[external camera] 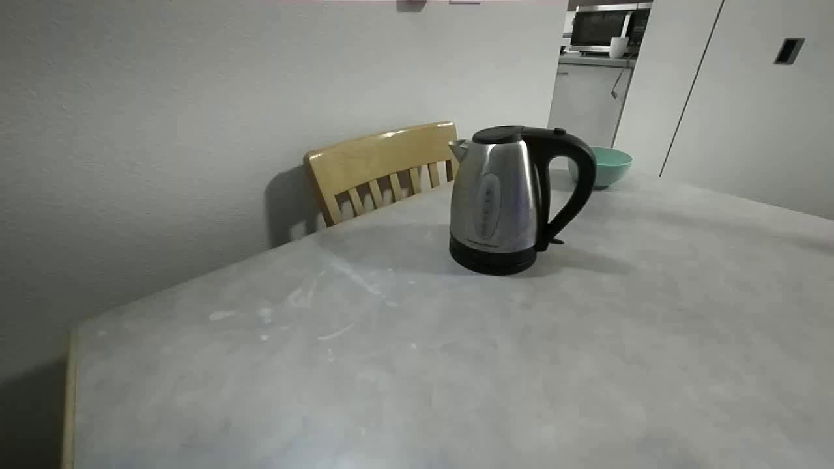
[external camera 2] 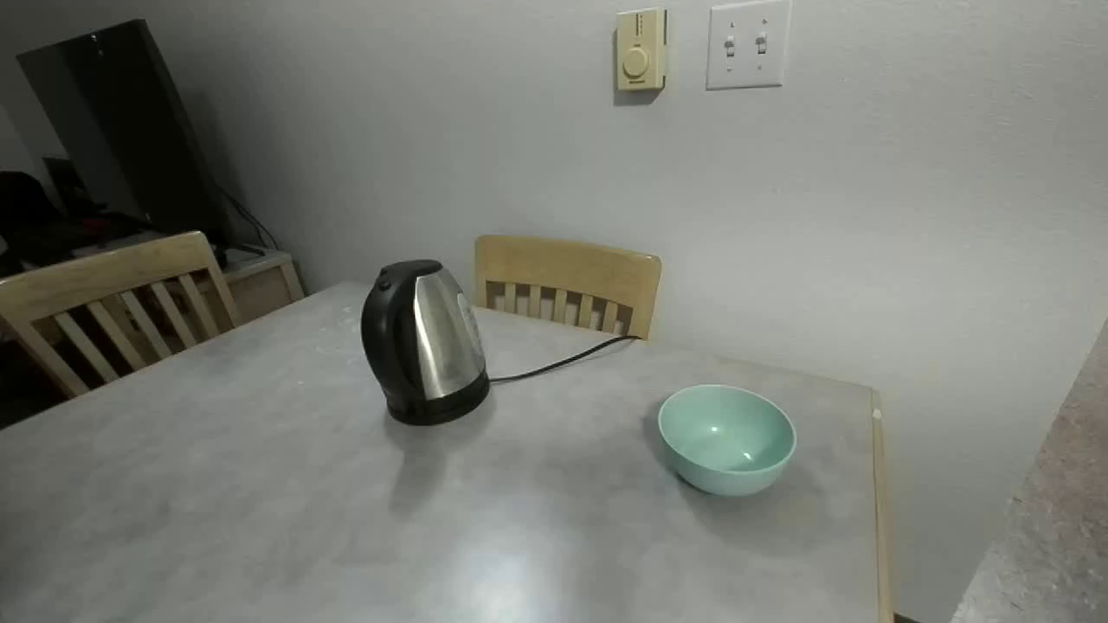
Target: Push the kettle lid button
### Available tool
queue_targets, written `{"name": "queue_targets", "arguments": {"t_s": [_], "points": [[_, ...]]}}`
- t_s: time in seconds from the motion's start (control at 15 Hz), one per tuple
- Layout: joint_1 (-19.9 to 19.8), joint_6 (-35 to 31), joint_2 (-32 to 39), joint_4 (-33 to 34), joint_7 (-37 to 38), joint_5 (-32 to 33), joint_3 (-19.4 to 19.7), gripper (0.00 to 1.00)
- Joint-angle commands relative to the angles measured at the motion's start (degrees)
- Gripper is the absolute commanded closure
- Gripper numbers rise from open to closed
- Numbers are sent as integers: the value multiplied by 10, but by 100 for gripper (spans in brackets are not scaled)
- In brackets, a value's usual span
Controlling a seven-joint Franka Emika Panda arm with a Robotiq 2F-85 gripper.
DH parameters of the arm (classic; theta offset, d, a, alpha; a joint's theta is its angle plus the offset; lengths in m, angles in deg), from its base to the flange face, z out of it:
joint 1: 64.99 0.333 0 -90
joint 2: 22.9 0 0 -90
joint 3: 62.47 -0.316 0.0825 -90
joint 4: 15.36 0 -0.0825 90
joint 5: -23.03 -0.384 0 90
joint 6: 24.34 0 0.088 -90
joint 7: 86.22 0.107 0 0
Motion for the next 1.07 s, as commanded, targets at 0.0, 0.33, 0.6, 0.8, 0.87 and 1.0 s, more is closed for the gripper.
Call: {"name": "queue_targets", "arguments": {"t_s": [0.0, 0.33, 0.6, 0.8, 0.87, 1.0], "points": [[-4, 2, 0, 1, -3, -2, -3, 0], [-8, 15, 20, 31, -58, 36, 15, 0], [-3, 106, 65, 82, -149, 90, 49, 0], [4, 162, 102, 122, -220, 117, 73, 0], [7, 178, 118, 138, -245, 121, 81, 0], [2, 155, 82, 108, -222, 111, 74, 0]]}}
